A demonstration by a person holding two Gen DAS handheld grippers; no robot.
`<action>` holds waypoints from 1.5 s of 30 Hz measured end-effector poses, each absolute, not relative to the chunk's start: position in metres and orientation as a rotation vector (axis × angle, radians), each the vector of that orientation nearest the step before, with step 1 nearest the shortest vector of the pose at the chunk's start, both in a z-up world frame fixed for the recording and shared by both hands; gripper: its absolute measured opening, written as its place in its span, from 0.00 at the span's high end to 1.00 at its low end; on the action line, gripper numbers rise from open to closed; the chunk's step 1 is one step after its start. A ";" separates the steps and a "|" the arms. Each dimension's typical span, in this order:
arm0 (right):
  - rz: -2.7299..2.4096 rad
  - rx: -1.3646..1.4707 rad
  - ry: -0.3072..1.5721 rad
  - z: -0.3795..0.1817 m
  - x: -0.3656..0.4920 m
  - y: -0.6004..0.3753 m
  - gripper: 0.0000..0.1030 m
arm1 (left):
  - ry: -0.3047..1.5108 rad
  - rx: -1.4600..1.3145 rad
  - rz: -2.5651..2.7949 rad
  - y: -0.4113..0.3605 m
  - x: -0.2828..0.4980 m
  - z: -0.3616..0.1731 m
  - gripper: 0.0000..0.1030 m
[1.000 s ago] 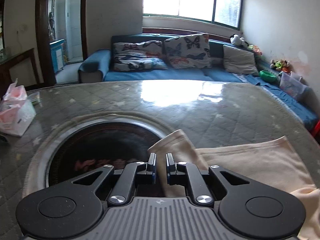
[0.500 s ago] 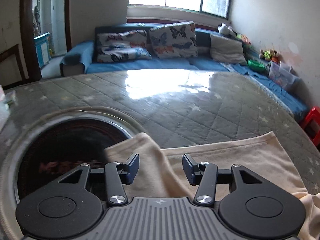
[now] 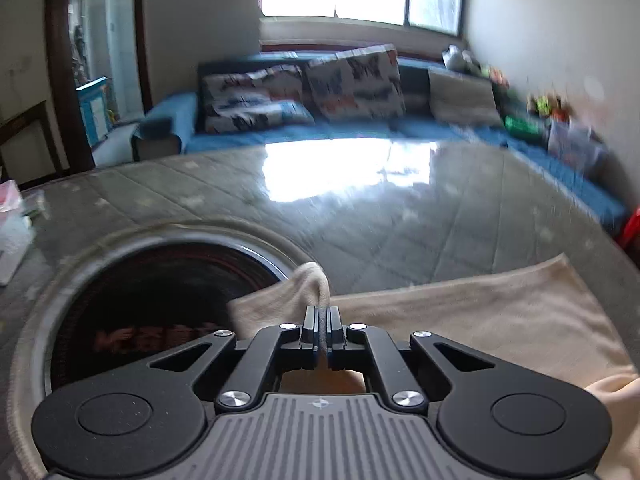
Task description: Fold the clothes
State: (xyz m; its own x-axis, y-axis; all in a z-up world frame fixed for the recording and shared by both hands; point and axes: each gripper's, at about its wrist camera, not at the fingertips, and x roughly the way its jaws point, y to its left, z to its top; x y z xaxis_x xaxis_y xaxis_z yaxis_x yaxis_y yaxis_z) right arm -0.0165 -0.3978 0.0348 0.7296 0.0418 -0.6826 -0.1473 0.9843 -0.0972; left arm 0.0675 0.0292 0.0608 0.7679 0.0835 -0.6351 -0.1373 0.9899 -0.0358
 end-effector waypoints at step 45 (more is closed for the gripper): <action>0.488 -0.130 0.713 0.085 -0.065 -0.380 0.67 | 0.655 -0.058 -0.253 -0.014 -0.123 0.089 0.58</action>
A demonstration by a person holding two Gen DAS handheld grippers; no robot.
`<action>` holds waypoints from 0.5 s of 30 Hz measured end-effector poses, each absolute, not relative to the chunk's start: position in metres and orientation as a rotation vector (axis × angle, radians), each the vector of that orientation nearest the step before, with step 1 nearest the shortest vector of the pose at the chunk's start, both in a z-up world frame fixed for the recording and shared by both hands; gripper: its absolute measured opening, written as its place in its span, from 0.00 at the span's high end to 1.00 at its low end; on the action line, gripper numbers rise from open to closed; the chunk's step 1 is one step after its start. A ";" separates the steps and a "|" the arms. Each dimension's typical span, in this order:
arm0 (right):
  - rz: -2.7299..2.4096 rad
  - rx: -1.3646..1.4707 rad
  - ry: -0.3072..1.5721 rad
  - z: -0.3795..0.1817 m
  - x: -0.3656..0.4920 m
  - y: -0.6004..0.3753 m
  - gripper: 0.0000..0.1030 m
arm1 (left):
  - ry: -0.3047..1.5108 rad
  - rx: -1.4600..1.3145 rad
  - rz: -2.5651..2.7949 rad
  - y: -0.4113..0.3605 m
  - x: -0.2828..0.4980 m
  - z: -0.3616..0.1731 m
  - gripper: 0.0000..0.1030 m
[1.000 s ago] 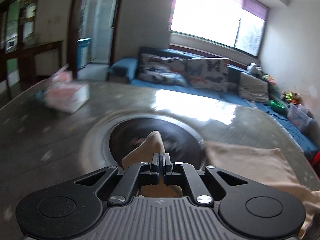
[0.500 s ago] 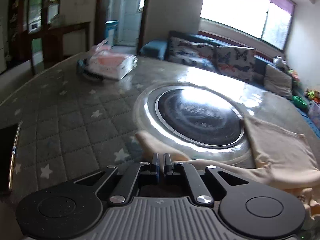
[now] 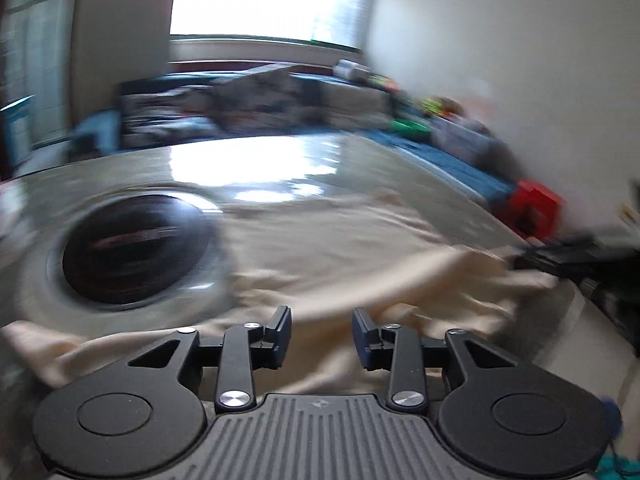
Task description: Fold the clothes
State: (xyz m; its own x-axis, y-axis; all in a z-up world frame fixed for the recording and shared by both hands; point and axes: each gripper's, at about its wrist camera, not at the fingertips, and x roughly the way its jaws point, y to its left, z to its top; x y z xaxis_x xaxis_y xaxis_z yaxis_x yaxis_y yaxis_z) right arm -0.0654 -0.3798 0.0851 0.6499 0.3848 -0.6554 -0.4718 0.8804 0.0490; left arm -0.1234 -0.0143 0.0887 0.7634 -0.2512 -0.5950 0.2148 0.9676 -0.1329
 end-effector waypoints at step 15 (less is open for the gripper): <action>0.805 -0.330 0.808 0.066 -0.096 -0.278 0.69 | 0.775 0.078 -0.394 -0.057 -0.101 0.046 0.86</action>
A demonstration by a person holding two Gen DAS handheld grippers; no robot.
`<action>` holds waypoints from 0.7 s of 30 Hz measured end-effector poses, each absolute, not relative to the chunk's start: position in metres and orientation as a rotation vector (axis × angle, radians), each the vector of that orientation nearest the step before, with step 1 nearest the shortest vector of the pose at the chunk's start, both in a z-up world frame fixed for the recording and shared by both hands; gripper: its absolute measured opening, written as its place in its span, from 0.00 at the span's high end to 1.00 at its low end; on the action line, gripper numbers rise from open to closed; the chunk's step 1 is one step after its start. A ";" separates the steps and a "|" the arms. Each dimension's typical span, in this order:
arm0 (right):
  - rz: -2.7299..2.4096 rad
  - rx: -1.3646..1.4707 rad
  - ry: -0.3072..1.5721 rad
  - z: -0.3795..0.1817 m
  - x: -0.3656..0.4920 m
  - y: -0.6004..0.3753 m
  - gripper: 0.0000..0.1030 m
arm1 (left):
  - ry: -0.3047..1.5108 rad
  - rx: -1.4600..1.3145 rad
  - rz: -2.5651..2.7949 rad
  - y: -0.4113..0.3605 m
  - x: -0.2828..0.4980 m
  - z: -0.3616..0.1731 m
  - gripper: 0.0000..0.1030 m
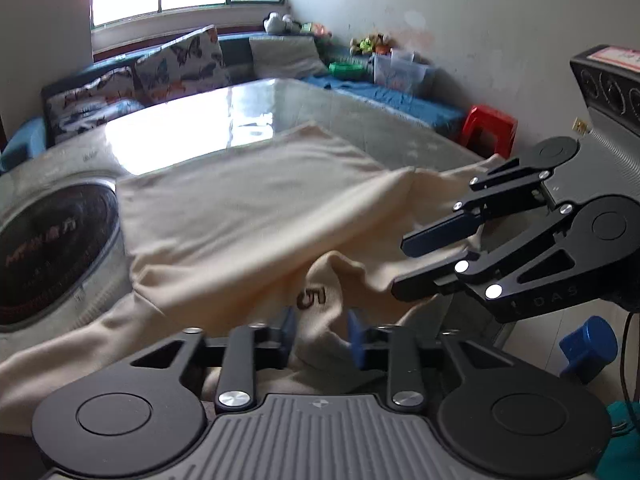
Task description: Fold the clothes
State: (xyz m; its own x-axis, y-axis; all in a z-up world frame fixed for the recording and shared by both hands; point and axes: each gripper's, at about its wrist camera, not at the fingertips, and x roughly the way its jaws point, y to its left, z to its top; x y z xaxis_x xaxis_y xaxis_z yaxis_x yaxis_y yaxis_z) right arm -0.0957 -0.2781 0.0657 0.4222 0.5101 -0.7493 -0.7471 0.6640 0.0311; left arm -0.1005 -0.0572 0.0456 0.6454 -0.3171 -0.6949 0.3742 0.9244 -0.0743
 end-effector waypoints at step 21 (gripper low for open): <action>0.935 -0.379 0.789 0.100 -0.144 -0.315 0.94 | 0.664 0.089 -0.596 -0.037 -0.144 0.079 0.90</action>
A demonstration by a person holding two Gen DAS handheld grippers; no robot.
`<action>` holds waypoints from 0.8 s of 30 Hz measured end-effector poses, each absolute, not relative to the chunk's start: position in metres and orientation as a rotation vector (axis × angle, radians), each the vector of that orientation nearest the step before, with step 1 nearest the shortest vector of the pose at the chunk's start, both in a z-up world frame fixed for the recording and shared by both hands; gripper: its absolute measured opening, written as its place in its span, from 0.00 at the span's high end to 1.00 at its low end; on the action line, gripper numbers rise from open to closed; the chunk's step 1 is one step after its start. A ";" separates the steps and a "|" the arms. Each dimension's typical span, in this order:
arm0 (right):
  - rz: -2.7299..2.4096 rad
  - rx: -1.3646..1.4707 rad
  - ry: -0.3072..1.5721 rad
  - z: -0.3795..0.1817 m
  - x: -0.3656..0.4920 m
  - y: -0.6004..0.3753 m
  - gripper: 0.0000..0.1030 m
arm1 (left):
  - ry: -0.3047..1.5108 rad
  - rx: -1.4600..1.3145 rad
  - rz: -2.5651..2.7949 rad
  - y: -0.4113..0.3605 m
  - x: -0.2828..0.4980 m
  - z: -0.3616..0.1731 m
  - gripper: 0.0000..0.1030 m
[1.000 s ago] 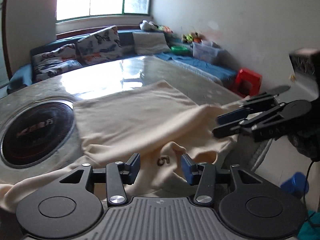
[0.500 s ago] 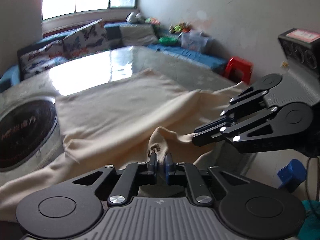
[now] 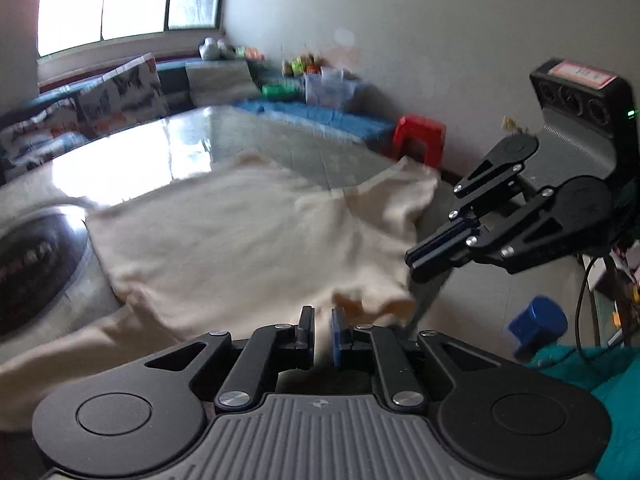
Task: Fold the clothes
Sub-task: 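Lower the sweatshirt flat and open both tools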
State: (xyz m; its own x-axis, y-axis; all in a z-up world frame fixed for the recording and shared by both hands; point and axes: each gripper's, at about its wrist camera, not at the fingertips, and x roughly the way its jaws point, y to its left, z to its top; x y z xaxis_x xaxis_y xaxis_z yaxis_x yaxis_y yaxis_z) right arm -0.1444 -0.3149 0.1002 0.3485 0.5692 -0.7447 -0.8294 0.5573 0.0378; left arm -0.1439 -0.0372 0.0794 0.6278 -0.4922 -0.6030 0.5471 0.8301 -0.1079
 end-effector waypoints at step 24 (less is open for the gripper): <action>0.419 -0.071 0.758 0.041 -0.041 -0.398 0.77 | 0.753 0.018 -0.483 -0.059 -0.098 0.027 0.69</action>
